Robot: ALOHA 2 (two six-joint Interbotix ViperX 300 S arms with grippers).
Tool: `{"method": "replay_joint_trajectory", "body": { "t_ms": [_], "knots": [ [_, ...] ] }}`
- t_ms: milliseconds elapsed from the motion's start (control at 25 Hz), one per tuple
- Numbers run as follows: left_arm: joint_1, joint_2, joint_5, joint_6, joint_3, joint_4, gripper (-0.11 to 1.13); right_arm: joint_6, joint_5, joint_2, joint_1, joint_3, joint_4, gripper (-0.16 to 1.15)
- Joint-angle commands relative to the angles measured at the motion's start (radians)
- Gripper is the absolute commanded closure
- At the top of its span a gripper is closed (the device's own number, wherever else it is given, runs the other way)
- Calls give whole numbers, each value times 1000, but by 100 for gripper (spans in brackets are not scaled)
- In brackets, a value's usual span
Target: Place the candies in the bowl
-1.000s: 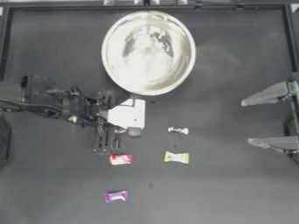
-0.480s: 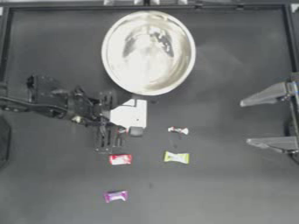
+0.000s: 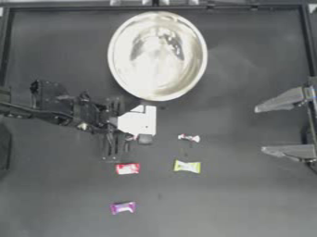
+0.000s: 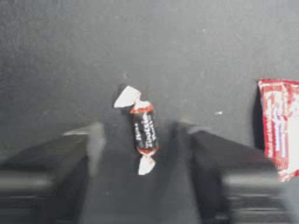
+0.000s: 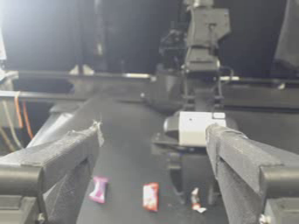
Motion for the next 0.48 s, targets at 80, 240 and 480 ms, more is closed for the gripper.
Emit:
{"method": "replay_joint_trajectory", "body": {
  "t_ms": [80,240,480],
  "knots": [
    [2,-9,0,2,-18,2,42,0,-8,8,2,-9,-2,-2],
    [2,-12,6,11,-18,0,62,0,-8,8,2,-9,-3,-2],
    [2,-34,8,15,-18,0,87,0,-8,8,2,-9,-3,-2]
  ]
}}
